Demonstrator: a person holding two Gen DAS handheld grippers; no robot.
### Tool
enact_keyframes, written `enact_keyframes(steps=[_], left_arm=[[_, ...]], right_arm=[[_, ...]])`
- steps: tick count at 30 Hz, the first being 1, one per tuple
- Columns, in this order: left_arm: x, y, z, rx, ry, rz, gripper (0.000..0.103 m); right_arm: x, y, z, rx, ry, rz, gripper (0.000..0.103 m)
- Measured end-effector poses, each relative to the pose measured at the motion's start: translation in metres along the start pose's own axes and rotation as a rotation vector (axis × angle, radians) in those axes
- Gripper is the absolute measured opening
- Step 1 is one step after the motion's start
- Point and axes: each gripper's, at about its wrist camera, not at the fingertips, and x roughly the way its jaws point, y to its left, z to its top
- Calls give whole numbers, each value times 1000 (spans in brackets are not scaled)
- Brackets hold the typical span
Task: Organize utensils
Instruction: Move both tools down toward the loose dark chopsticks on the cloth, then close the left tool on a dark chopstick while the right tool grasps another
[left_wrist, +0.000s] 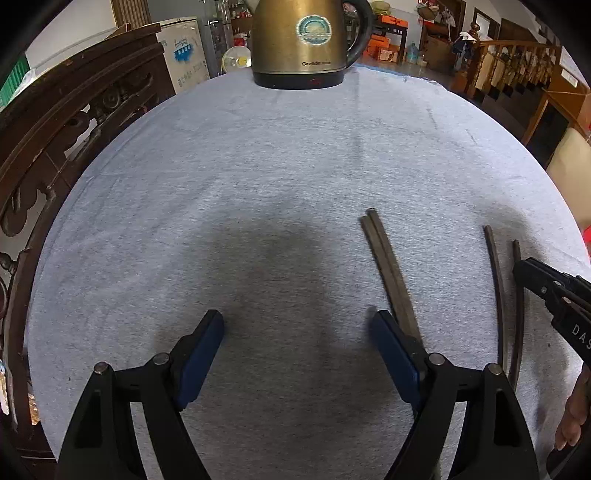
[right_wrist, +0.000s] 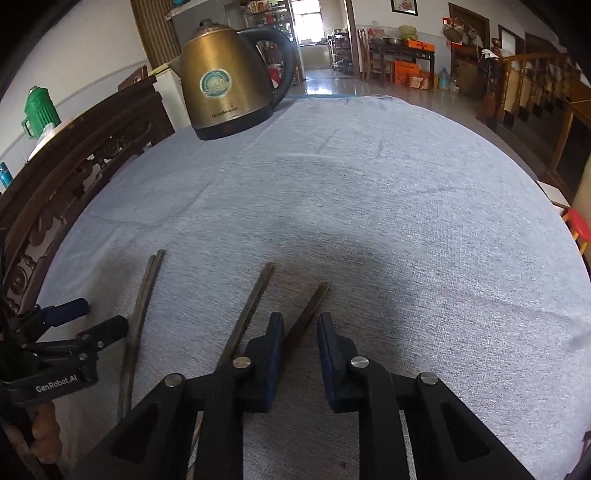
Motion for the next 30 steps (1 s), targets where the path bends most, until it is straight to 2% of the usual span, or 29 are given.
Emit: enact_keyframes(steps=[4,10,14,20,30], left_arm=[[6,2,9,-26,24,-17,84],[9,-5,19,-35,13,-49,84],[16,-10,27,-32,4,-24,84],[13,-13,25,-31,-9,-83,84],[12,-22,17,8,-25,-108,84]], right_arm=[[2,4,1,-2,7,9,20],[4,9,2,-27,7,15,20],[4,6,1,-16,2,41,21],[4,7,-1,-38,-11,39,22],[3,6,-5,-49,-25,51,22]])
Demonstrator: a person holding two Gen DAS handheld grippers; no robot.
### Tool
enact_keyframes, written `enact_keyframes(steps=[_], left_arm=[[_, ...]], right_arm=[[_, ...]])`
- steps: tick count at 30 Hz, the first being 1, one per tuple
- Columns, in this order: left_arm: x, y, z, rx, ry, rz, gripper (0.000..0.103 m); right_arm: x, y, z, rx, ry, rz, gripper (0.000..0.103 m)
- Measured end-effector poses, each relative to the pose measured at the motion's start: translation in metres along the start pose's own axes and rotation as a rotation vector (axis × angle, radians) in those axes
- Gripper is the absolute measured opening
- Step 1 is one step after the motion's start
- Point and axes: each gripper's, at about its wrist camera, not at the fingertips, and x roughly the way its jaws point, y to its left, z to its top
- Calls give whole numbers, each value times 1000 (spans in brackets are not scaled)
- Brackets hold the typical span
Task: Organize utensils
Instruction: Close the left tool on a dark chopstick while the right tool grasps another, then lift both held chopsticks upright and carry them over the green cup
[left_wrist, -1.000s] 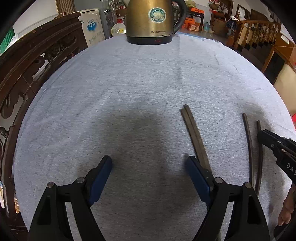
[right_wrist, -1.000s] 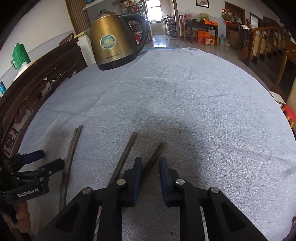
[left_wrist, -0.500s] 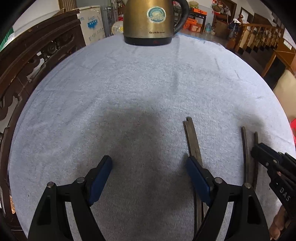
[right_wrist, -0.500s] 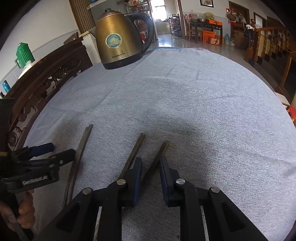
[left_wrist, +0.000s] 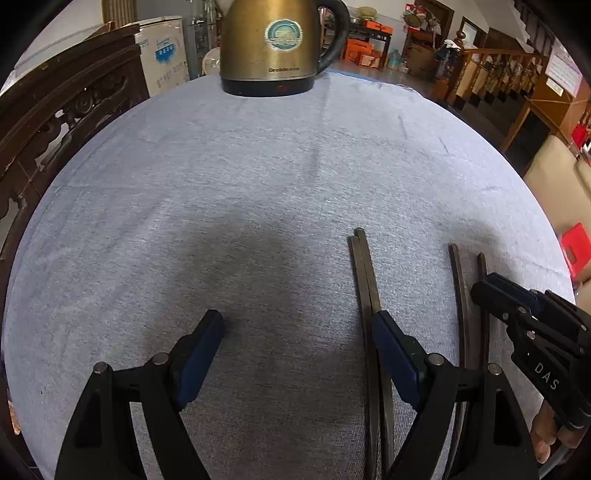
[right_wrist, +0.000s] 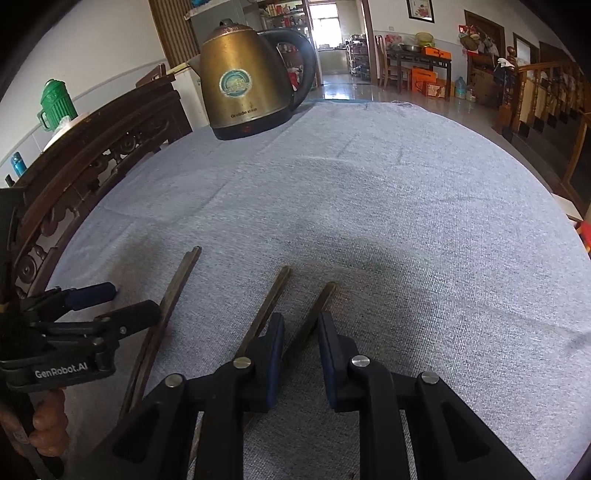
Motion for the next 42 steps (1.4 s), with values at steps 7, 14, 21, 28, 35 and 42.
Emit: enact_keyframes(steps=[7,14,21,28,35,42], left_arm=[[0,6,-1,1,-16,25,87],[1,9,0,-14,5,30,87],[13,-4,17,16,18,67,85],[13,3,31,55,-11,36,19],[7,21,25,58,7,-27,5],[-32,30,10,26,-54,-74,5]], right_arm=[[-1,-3,-2,13,-15,15,22],[-1,-4,-3,12,-21,24,22],[3,4,7,-26,37,-14,21],[10,16,16,-101,80,-51,7],[1,13,9,-89,50,-15,7],[-33,4,7,-42,-33,24,7]])
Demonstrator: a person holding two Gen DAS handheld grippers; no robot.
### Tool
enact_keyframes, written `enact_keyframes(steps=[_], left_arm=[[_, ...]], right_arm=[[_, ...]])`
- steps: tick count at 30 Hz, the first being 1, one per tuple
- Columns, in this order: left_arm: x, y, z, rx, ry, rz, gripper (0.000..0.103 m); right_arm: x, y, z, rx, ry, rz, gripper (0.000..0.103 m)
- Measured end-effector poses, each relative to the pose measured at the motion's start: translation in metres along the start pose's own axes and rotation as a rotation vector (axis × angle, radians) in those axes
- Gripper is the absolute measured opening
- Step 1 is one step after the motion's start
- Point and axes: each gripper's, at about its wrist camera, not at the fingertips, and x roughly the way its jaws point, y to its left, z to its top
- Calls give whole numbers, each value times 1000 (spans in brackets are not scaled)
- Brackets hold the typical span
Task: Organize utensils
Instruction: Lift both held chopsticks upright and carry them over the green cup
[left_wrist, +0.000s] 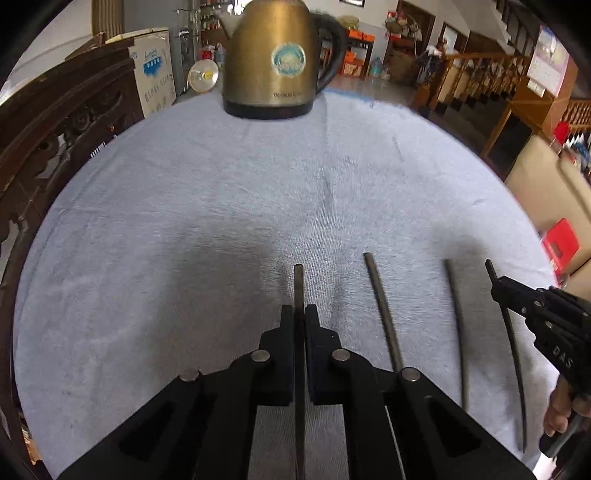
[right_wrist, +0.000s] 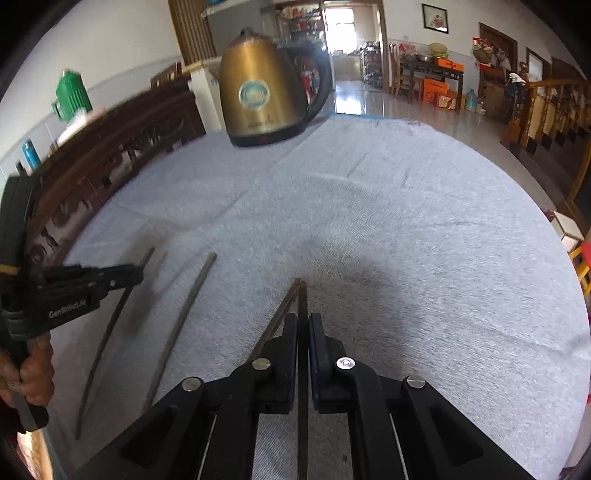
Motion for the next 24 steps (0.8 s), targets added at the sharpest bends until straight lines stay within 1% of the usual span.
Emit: enact_keyframes(steps=[2,4,6,9,13,17,24], left_arm=[[-18,3,-3,-16,-28,-11,5],[-37,6,-6,-30,-57,-12,5],[-60,8,-13,-46,-95,-25,5],[-97,8,-22,-62,-157,-36,5],[-144,13,-38,-87,-225,-57,5],[-182,11,-54,-98,-282,-74,5],[-240,-4,-74,-90,-380,-94,5]], right_arm=[[-12,-4,-1,23,-29,6,7],[-28,-9,-7,57,-65,30,7],[-46,-14,-13,90,-102,55,7],[-75,-20,-25,130,-162,64,7],[-108,-26,-40,174,-217,61,7],[-146,-30,-57,205,-279,49,7],[-217,-25,-77,240,-427,31,7]])
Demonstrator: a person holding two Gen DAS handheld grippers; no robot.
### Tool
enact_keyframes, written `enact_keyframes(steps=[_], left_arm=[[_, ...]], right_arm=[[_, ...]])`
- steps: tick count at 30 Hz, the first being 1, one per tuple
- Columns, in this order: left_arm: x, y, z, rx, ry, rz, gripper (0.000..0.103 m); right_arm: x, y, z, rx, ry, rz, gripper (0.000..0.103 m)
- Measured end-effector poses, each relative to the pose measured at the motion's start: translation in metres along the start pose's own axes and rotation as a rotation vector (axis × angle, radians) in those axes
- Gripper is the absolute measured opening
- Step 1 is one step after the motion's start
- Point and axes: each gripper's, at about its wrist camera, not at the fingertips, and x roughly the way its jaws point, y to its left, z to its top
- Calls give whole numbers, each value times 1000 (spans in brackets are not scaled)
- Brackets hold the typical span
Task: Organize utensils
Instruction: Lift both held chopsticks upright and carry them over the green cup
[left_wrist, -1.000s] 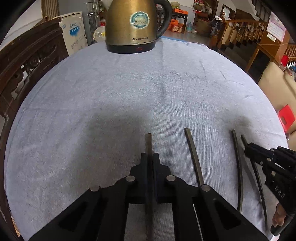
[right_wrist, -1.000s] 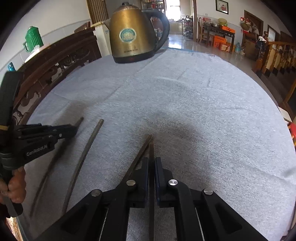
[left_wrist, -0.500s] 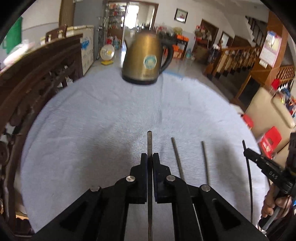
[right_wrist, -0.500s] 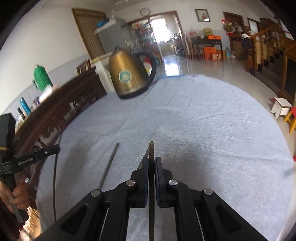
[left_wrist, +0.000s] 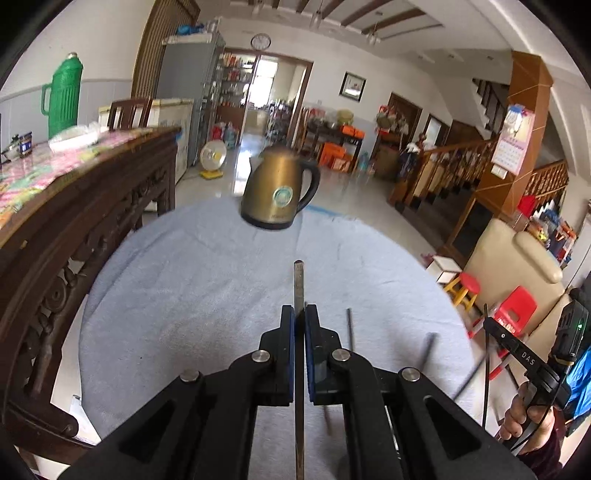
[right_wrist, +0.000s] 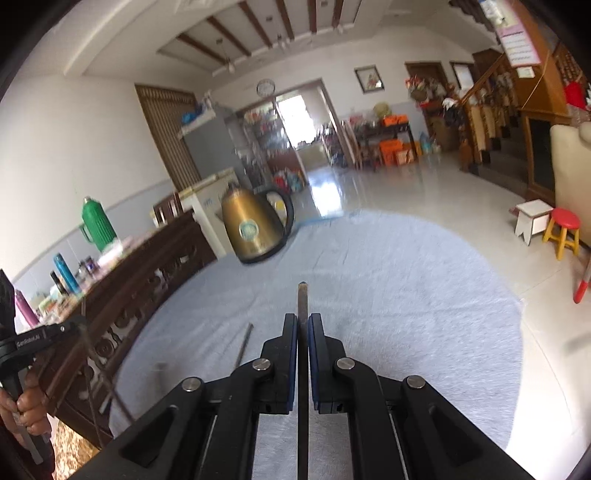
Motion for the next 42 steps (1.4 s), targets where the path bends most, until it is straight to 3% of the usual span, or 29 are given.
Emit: enact_keyframes(steps=[5,12,17,23,31,36,42], left_arm=[[-34,-20,1,4,-69,-37,5],[-60,-38,4,-41,-174,-80,5],[-62,-53,7,-52,-255,-65,5],[-51,-67,9,-68,-292,-60,5],[-30,-74,-6,-47,-328,41,5],[-20,-73,-17,-43,-338,74,5],[-15,-71,-26,-47,-328,85,5]], right_arm=[[-37,18,8,0,-85,35,7],[-60,58,11,3,-180,160,7],[-54,81,8,17,-215,224,7],[-38,103,4,42,-267,263,7],[-14,122,-6,5,-352,171,7],[-15,131,-13,-52,-427,92,7],[-20,141,-10,-69,-497,60,7]])
